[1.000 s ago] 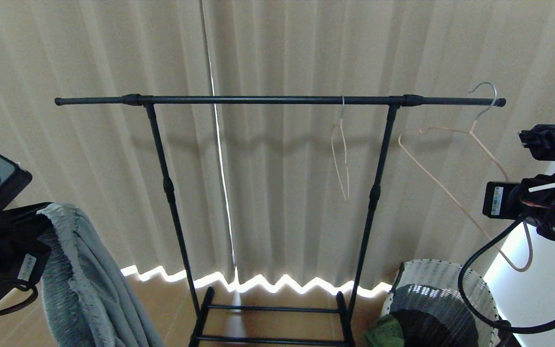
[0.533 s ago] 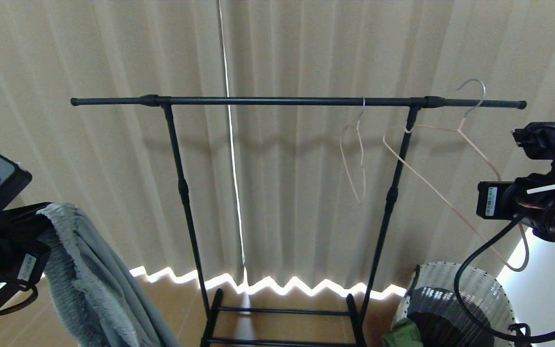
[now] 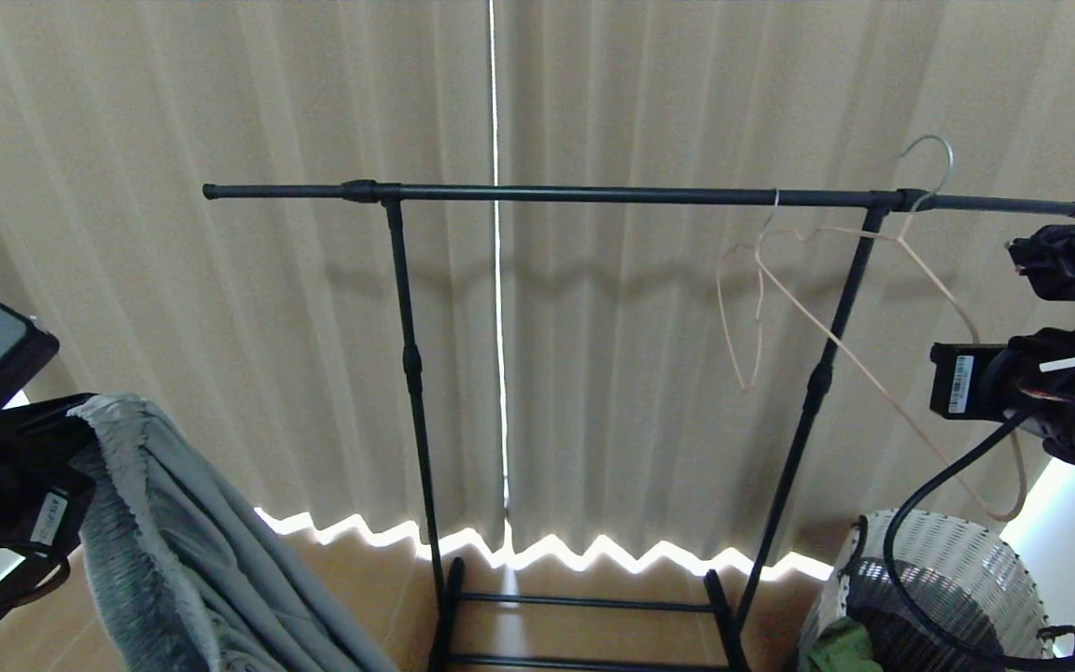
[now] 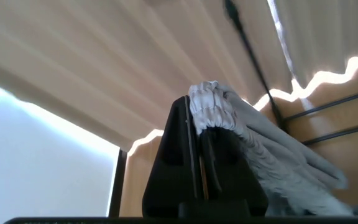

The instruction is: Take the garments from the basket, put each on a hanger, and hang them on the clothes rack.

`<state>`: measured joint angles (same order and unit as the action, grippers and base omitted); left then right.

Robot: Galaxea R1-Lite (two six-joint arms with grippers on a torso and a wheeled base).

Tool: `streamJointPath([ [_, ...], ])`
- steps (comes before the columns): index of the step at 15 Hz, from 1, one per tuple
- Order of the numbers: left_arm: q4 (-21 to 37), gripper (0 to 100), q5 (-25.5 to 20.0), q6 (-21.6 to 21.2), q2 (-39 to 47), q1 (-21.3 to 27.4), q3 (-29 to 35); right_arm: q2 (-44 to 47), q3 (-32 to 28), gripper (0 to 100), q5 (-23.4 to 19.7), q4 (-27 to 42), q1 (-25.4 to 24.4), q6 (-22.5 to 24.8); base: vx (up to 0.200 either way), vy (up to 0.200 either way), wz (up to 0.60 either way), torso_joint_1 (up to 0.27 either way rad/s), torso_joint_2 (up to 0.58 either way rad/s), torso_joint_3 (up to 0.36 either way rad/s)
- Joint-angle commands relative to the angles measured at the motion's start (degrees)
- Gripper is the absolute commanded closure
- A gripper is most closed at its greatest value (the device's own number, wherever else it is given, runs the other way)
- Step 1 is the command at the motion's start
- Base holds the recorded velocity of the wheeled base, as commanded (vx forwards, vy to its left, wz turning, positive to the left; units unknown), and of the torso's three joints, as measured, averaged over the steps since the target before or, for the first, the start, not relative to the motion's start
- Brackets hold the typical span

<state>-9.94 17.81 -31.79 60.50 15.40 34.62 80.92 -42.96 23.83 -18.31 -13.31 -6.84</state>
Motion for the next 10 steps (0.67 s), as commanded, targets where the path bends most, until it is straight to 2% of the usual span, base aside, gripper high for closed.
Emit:
streamJointPath([
  [1,-0.08,100,-0.06,-0.02,0.14,0.16,0.01,-1.03,0.07,100,-0.01,0.03,-0.22,-0.02,0.000,0.000,0.00,0.000,0.00,0.000],
  [4,-0.08,100,-0.06,-0.20,0.93,0.25,0.27,-1.56,0.07,100,-0.19,-0.06,-3.04,-0.19,0.000,0.000,0.00,0.000,0.00,0.000],
  [6,-0.17,100,0.03,-1.52,3.92,0.34,1.94,-1.38,0.07,100,-0.37,-0.41,-7.17,-0.46,0.000,0.000,0.00,0.000,0.00,0.000],
  [8,-0.08,100,0.38,-1.34,7.44,1.21,6.86,-0.15,0.68,100,-1.07,-2.96,-11.74,-0.54,0.000,0.000,0.00,0.000,0.00,0.000],
  [10,0.00,100,1.00,-0.90,11.22,2.09,11.43,0.47,1.91,100,-4.58,-5.24,-14.55,-0.63,0.000,0.000,0.00,0.000,0.00,0.000],
])
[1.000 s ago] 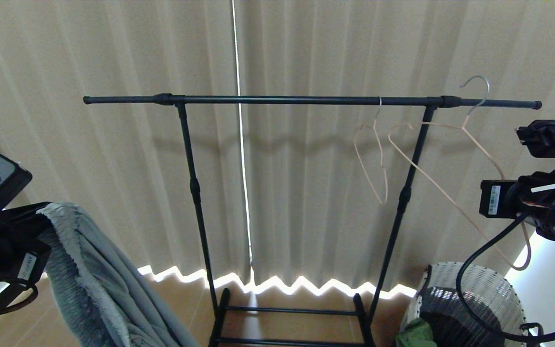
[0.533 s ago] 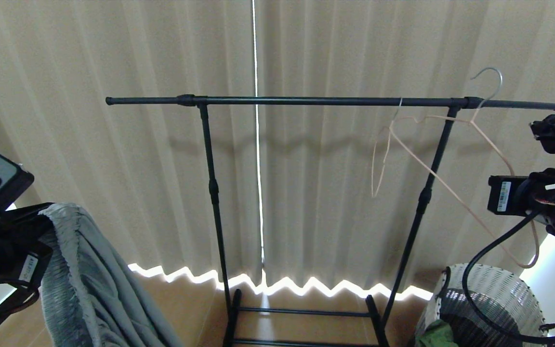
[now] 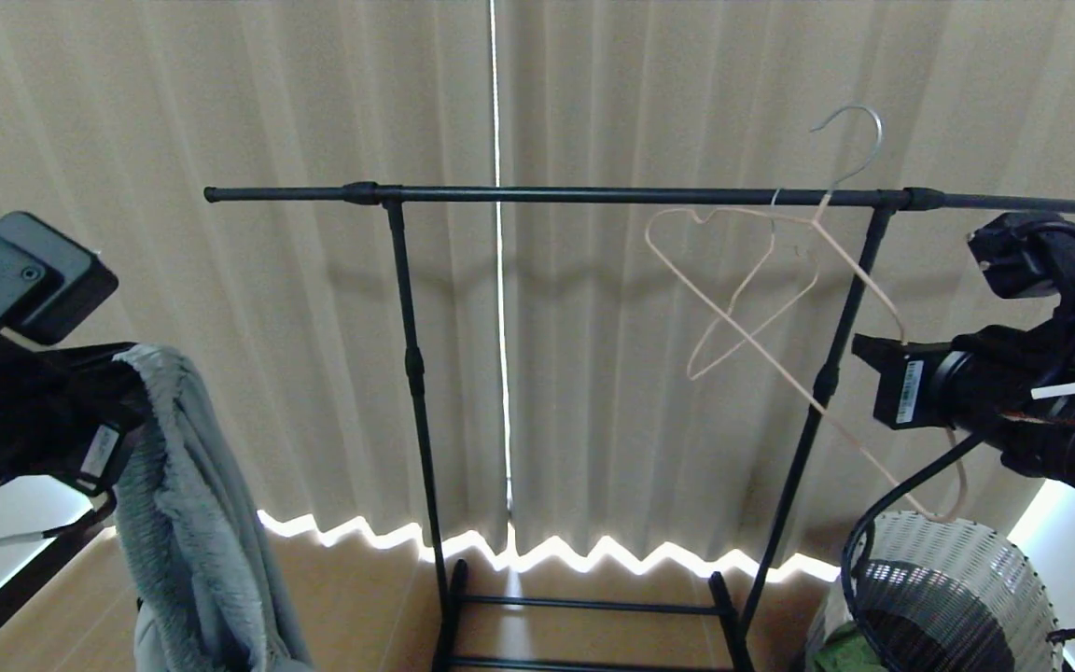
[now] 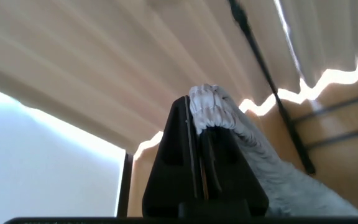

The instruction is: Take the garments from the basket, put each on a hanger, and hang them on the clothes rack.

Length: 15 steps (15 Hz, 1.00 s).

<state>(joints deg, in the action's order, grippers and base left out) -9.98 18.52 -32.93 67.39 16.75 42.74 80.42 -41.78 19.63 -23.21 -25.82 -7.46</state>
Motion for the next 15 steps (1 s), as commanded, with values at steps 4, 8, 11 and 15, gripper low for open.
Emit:
streamJointPath([
  [4,0.32,100,9.87,5.86,16.81,6.37,15.27,1.32,1.79,100,-4.33,-0.78,-10.83,-5.64,0.000,0.000,0.00,0.000,0.00,0.000],
  [8,0.32,100,18.75,9.37,29.11,8.74,28.80,1.14,1.70,100,-8.38,-0.52,-17.42,-8.45,0.000,0.000,0.00,0.000,0.00,0.000],
  [11,0.32,100,18.75,9.46,32.81,8.47,31.79,0.70,1.79,100,-8.64,-0.78,-22.52,-9.50,0.000,0.000,0.00,0.000,0.00,0.000],
  [15,0.05,100,18.84,9.64,33.25,8.39,32.14,0.53,2.58,100,-8.64,-0.26,-25.95,-10.82,0.000,0.000,0.00,0.000,0.00,0.000],
])
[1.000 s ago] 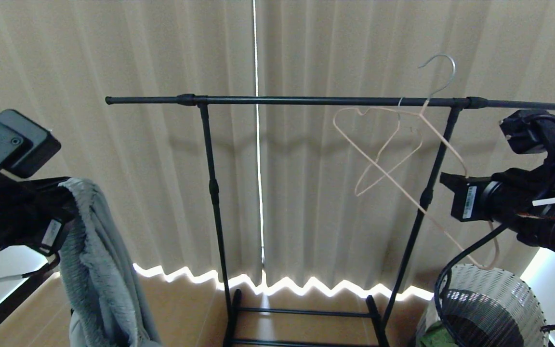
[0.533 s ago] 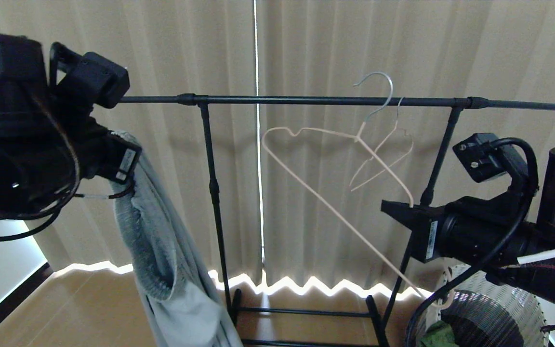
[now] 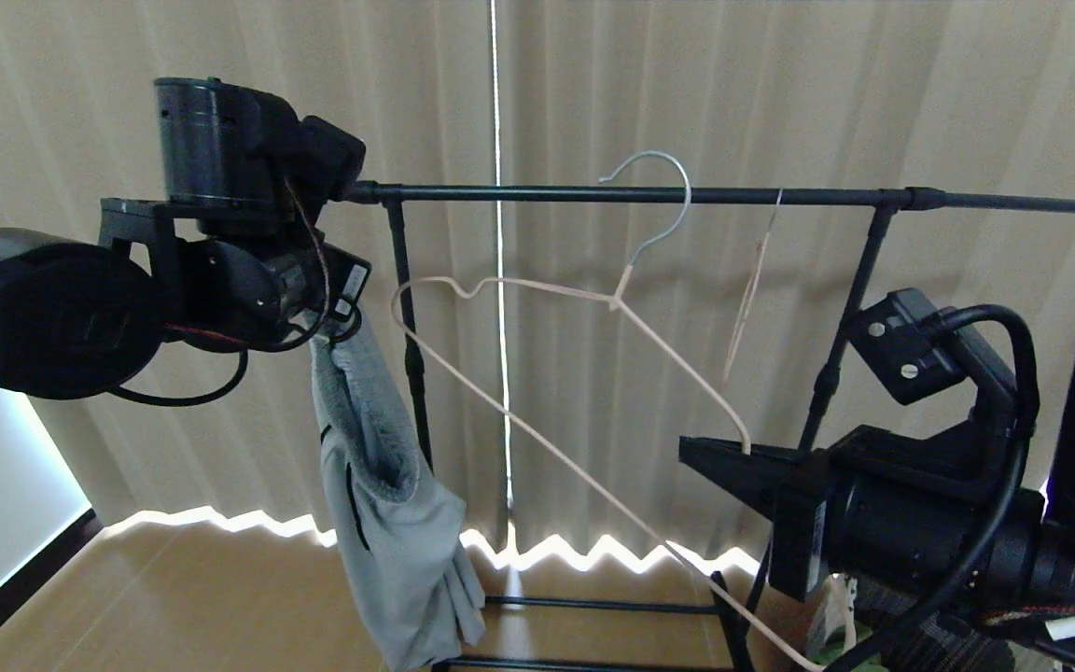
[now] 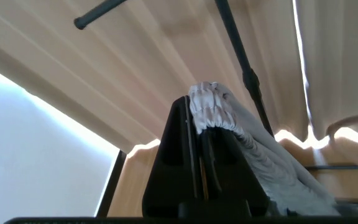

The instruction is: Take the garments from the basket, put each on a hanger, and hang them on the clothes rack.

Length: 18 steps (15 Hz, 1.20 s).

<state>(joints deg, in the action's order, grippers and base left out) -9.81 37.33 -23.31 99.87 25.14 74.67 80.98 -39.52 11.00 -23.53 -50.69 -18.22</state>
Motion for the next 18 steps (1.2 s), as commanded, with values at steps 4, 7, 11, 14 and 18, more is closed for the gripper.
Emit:
streamJointPath([
  [4,-0.03,100,0.03,0.02,0.51,0.00,0.39,0.32,0.76,100,-0.01,-0.20,-2.84,-0.06,0.000,0.000,0.00,0.000,0.00,0.000],
  [7,-0.12,100,0.47,0.11,0.51,0.00,0.04,0.76,0.76,100,-0.01,-0.38,-3.36,-0.06,0.000,0.000,0.00,0.000,0.00,0.000],
  [11,0.15,100,1.26,0.19,-0.99,0.53,-1.10,4.97,-1.52,100,0.08,-0.64,-3.19,-0.50,0.000,0.000,0.00,0.000,0.00,0.000],
  [14,0.23,100,1.70,0.11,-1.78,0.61,-2.07,10.69,-7.15,100,0.52,-0.64,-3.01,-4.10,0.000,0.000,0.00,0.000,0.00,0.000],
  [18,0.23,100,1.70,0.19,-1.87,0.61,-2.07,15.96,-12.51,100,0.78,-0.64,-3.01,-6.38,0.000,0.000,0.00,0.000,0.00,0.000],
])
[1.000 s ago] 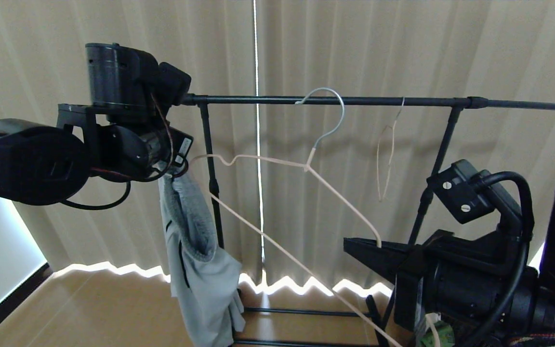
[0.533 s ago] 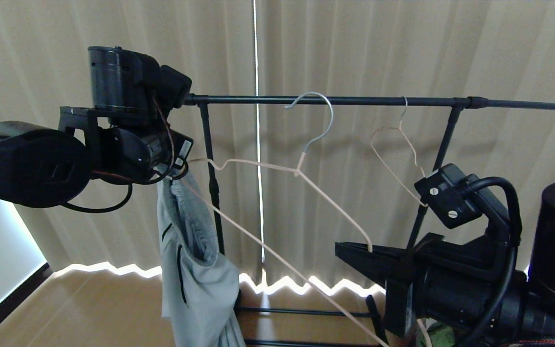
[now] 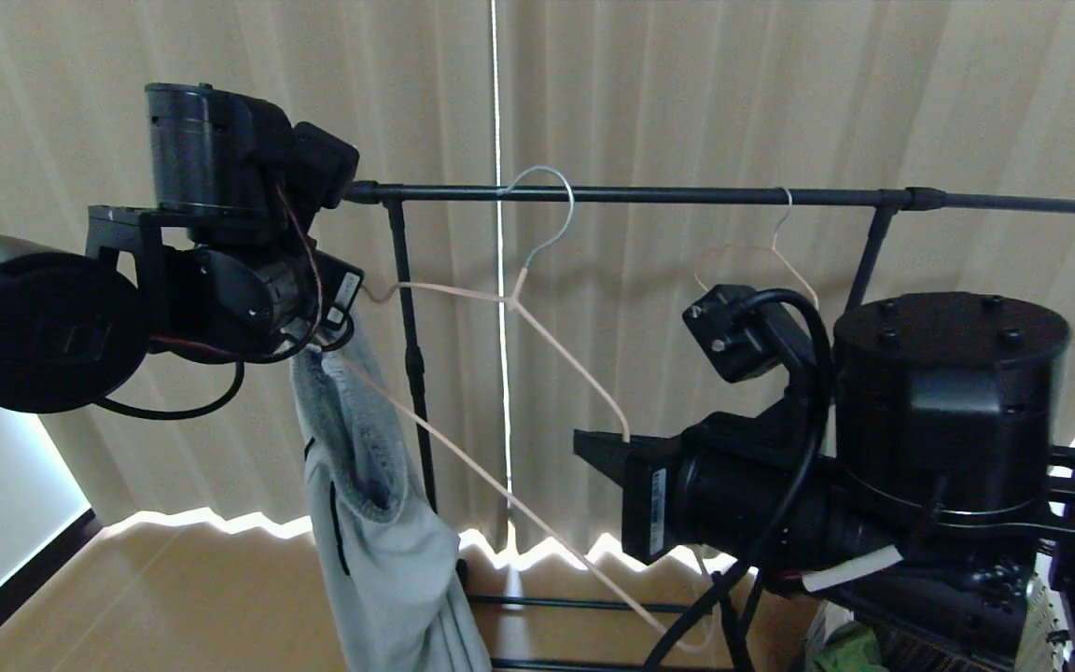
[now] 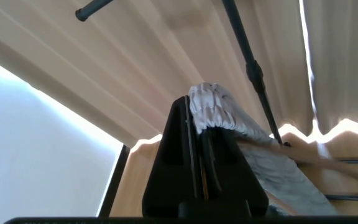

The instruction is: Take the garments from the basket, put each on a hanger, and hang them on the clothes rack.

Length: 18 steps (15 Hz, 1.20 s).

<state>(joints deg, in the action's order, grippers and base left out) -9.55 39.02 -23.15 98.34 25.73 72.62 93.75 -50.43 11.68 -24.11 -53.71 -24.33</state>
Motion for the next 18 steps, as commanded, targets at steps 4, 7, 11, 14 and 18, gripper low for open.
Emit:
streamJointPath([
  [4,-0.12,100,1.23,-0.05,-0.08,-0.33,0.33,4.43,-2.04,100,0.36,0.47,-0.43,-2.12,0.000,0.000,0.00,0.000,0.00,0.000],
  [7,-0.03,100,1.67,-0.14,-0.17,-0.42,0.24,6.01,-2.74,100,2.03,0.65,-0.52,-2.21,0.000,0.000,0.00,0.000,0.00,0.000],
  [11,-0.12,100,4.22,-0.23,-0.26,-0.51,0.68,9.00,-4.41,100,3.53,0.91,-0.08,-4.50,0.000,0.000,0.00,0.000,0.00,0.000],
  [14,-0.12,100,4.22,-0.49,-0.17,-2.36,2.18,8.91,-3.88,100,3.61,1.00,-0.17,-4.58,0.000,0.000,0.00,0.000,0.00,0.000],
  [18,-0.21,100,4.22,-0.49,0.10,-2.97,2.26,8.65,-3.71,100,4.76,2.93,-0.17,-4.76,0.000,0.000,0.00,0.000,0.00,0.000],
])
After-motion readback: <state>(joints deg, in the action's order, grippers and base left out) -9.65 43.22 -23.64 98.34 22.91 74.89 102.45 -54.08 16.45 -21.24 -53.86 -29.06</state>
